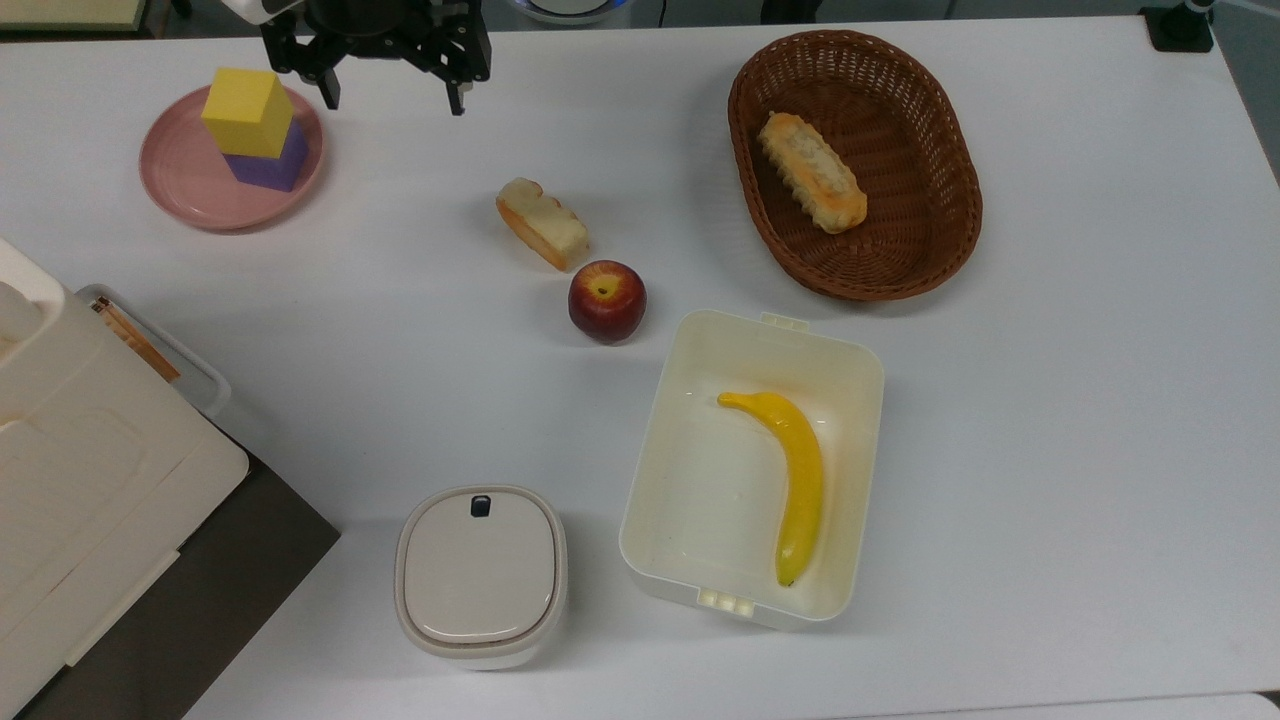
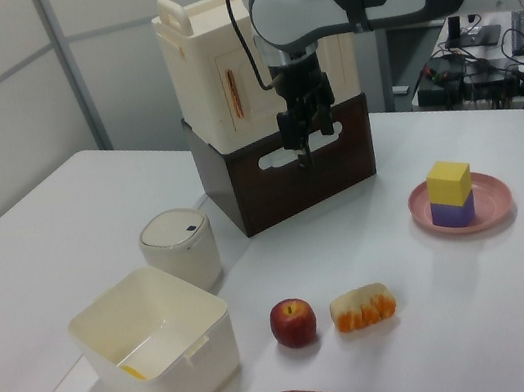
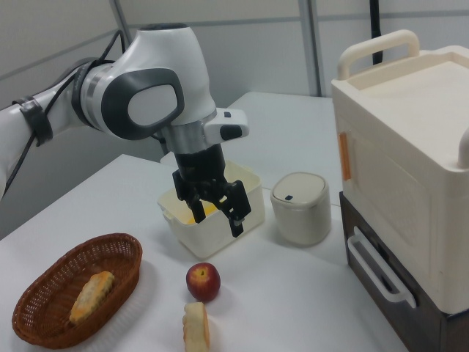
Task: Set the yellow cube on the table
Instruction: 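Move the gripper toward the pink plate with the stacked cubes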
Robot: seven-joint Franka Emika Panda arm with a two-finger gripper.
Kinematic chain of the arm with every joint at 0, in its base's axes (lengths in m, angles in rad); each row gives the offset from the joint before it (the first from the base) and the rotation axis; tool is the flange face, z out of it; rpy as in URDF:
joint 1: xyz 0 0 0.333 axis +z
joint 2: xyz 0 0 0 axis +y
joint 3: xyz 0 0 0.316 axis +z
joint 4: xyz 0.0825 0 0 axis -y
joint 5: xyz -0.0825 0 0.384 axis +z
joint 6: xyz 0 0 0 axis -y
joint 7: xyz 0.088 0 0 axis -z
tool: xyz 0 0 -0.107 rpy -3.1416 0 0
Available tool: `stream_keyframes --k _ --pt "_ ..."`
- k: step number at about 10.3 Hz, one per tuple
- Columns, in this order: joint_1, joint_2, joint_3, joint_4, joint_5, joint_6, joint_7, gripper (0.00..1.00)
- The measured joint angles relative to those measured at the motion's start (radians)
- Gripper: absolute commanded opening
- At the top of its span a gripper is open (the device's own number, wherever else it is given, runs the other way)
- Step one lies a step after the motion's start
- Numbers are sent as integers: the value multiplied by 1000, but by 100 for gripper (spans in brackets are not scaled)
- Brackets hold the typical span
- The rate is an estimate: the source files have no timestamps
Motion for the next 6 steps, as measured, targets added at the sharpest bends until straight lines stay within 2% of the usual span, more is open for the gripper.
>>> stream_keyframes --k 3,6 --pt "-18 -17 -18 1 0 -49 0 100" --pt "-86 -21 -31 -2 -2 -135 -59 100"
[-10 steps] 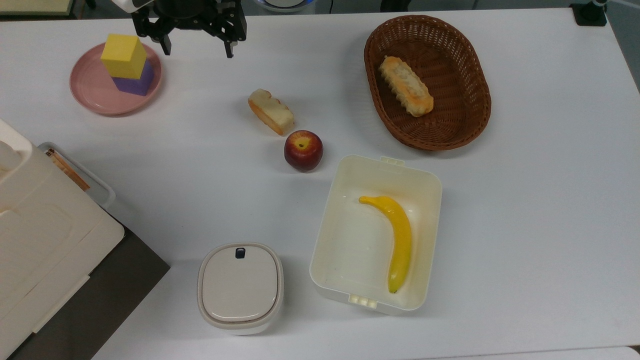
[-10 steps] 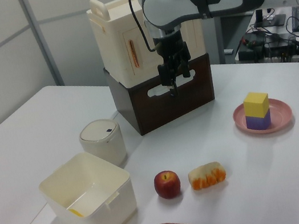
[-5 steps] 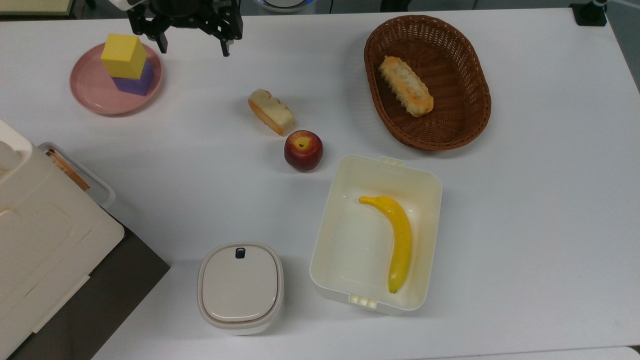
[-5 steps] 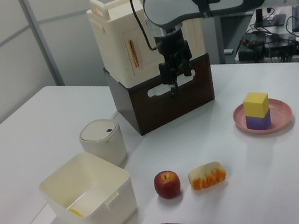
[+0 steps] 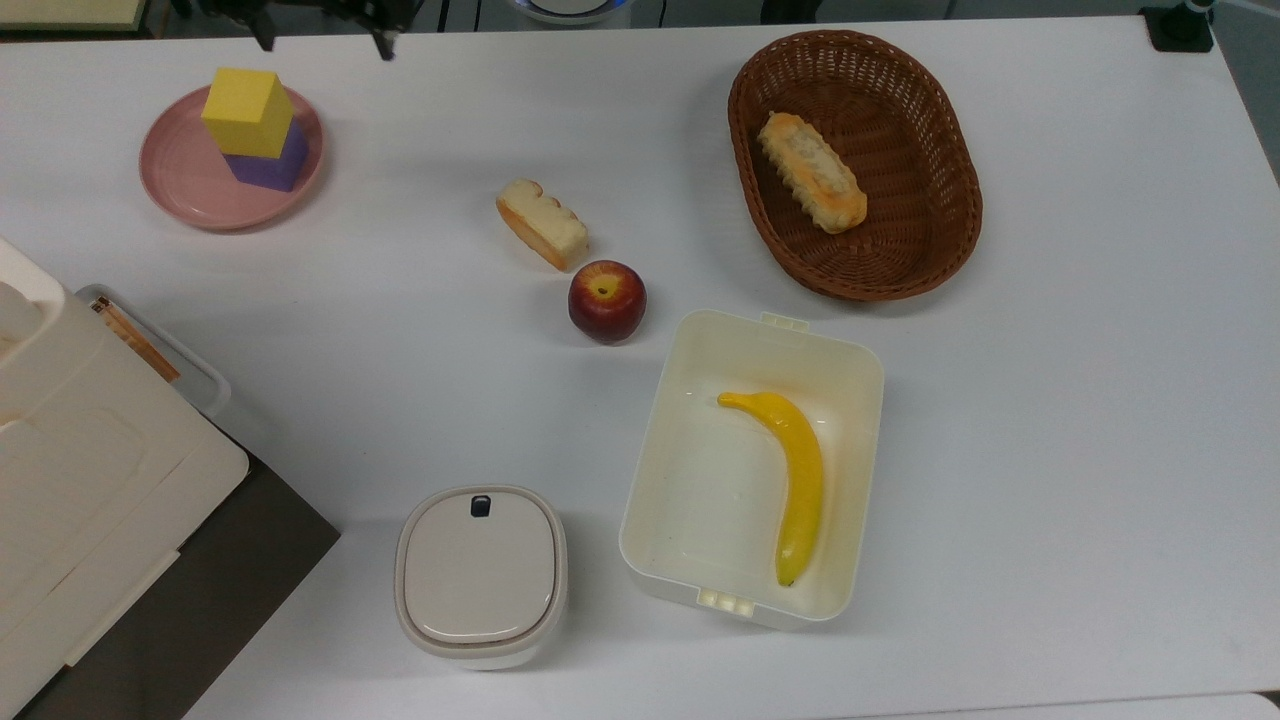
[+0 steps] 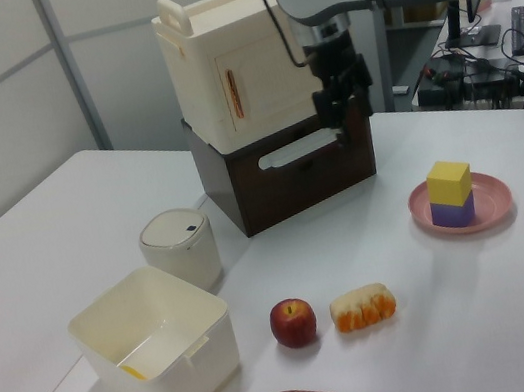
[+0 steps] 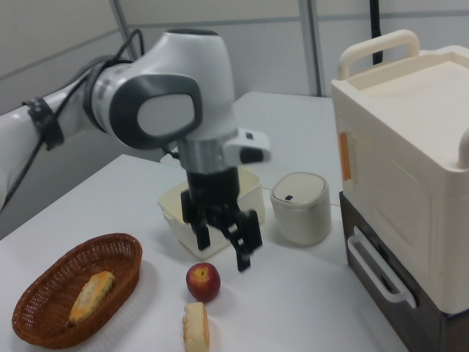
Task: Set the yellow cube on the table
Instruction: 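Move the gripper toward the pink plate with the stacked cubes, then lower the gripper onto the yellow cube and close on it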
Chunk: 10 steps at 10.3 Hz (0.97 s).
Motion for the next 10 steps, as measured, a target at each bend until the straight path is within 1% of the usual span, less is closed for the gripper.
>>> stream_keyframes --k 1,3,4,6,7,10 --pt "-48 3 -2 -10 0 -27 -50 100" --pt "-132 12 -5 -26 -1 -29 -110 100" --pt "-191 21 -6 -39 -1 -29 -154 100" --pt "-284 71 -7 -64 -15 -29 -276 100" --pt "-311 106 -7 -71 -15 -29 -312 100" --pt "-311 180 -4 -72 -54 -29 -313 100"
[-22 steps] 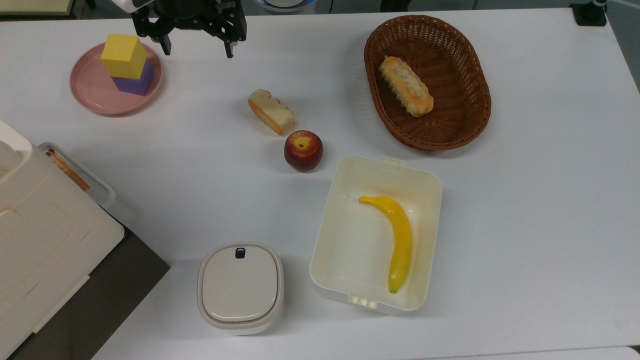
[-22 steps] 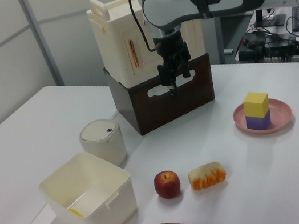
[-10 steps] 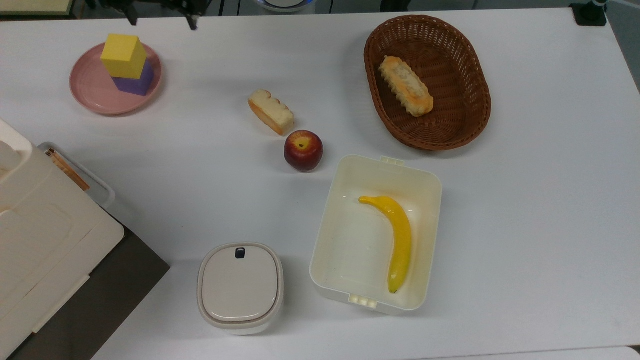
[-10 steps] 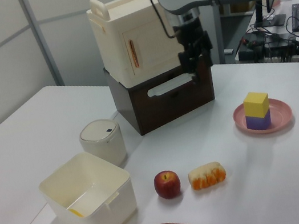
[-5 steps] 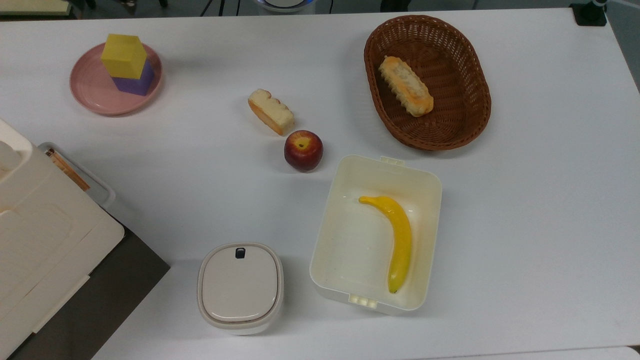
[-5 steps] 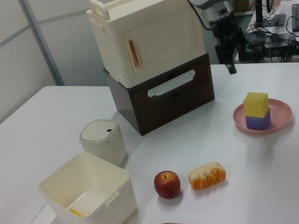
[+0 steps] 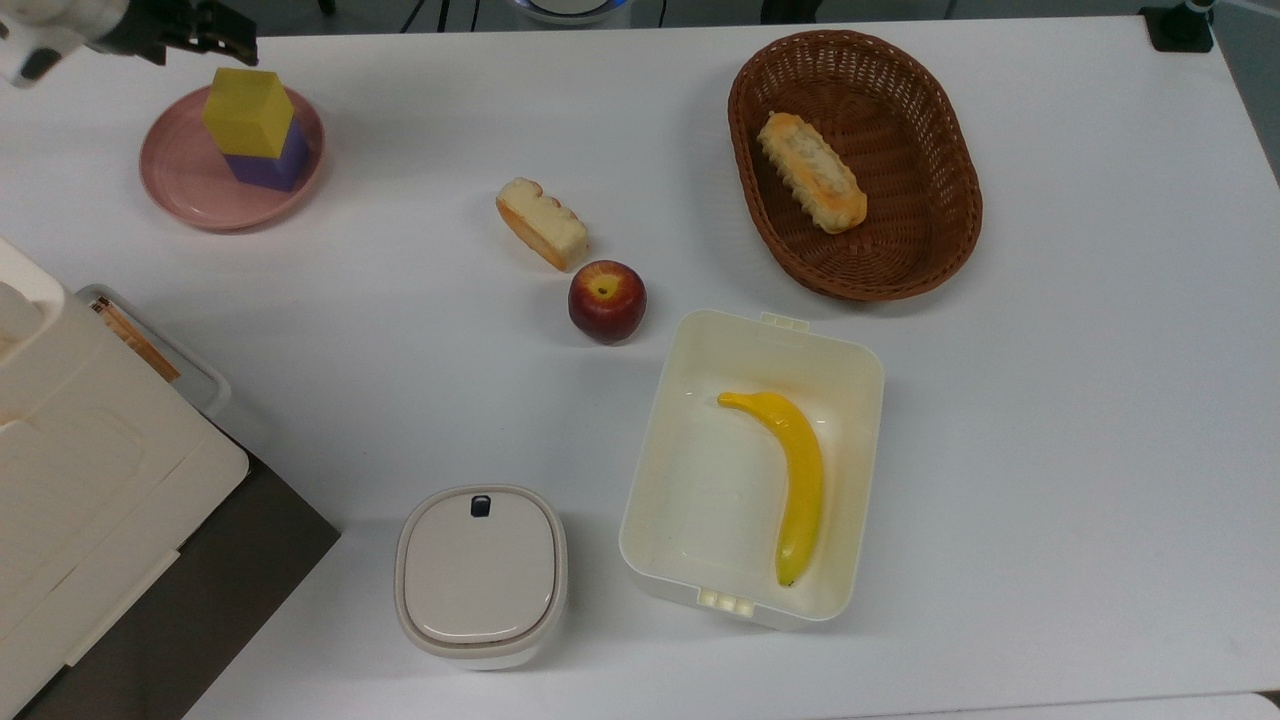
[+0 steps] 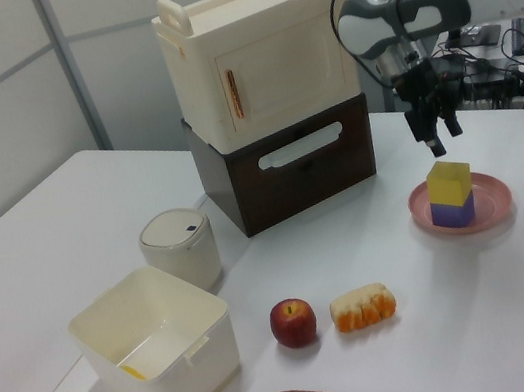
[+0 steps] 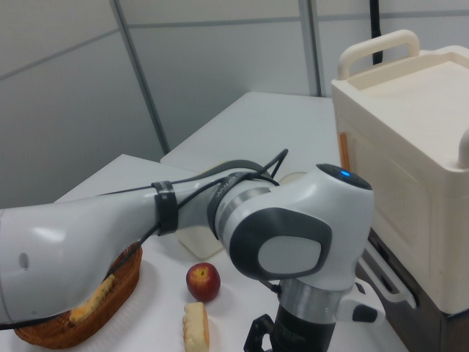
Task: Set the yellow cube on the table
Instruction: 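Lower the gripper onto the yellow cube and close on it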
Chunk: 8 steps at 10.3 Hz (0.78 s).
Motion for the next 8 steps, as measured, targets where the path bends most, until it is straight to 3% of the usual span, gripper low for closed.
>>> stream_keyframes --k 3,6,8 --pt "15 25 9 1 -3 2 52 100" --pt "72 69 10 -5 -64 2 108 100" --pt "75 83 9 -5 -116 5 109 86"
